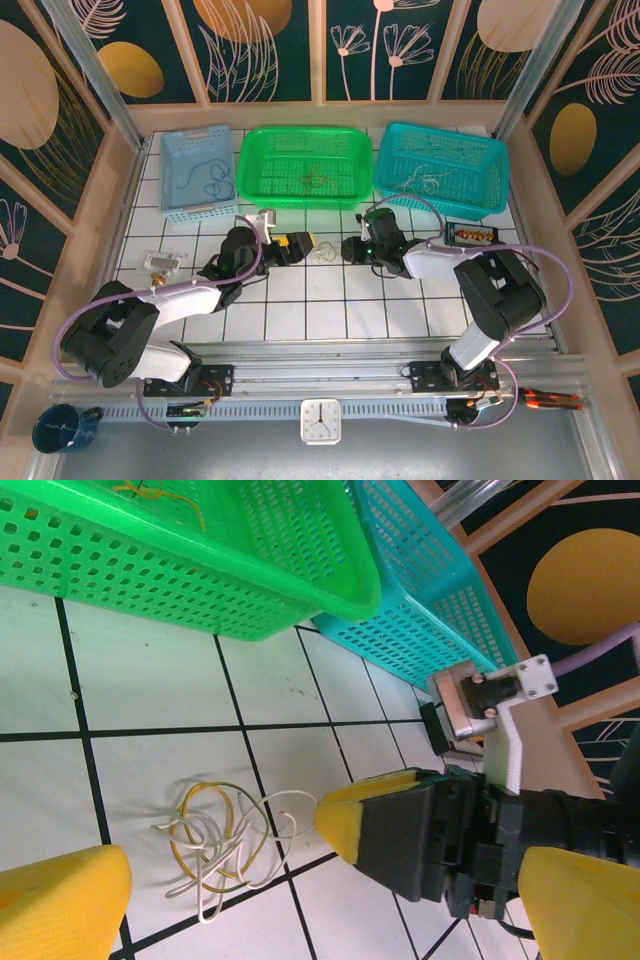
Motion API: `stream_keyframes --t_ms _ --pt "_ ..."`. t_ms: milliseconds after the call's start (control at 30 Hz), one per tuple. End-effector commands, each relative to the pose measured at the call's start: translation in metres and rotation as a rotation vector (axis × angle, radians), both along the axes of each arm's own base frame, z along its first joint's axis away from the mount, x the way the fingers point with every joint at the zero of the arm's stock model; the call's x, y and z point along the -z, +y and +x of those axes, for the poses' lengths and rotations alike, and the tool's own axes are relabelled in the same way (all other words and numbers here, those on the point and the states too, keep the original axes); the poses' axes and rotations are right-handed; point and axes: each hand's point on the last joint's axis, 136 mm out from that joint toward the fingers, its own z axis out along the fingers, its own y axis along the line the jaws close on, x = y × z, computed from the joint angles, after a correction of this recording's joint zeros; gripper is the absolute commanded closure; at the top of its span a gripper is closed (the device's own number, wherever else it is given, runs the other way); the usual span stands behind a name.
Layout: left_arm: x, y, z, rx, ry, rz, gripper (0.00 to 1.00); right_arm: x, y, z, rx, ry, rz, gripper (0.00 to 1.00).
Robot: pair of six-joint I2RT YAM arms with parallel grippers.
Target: Untangle the cables
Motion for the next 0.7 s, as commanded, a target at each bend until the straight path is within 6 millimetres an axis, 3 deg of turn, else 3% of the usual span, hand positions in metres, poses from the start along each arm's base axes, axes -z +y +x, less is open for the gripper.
stream_keyframes --t_ms 0,233,367,667 --pt "-0.01 -0.002 0.005 -0.001 -0.015 -0.037 0.01 -0.006 0.011 0.014 -0.028 -0.043 0.032 0.75" --pt "-0.007 -0.004 0.004 0.008 -0.008 -0.036 0.01 -0.014 0.021 0.019 -0.061 -0.048 0.079 1.0" --pt "-0.004 -0.003 0.003 0.007 -0.007 -0.027 0.01 -0.032 0.023 0.016 -0.069 -0.063 0.111 1.0" --pt "0.002 -0.006 0.004 0.022 0.004 -0.019 0.01 -0.101 0.027 0.007 -0.082 -0.144 0.242 1.0"
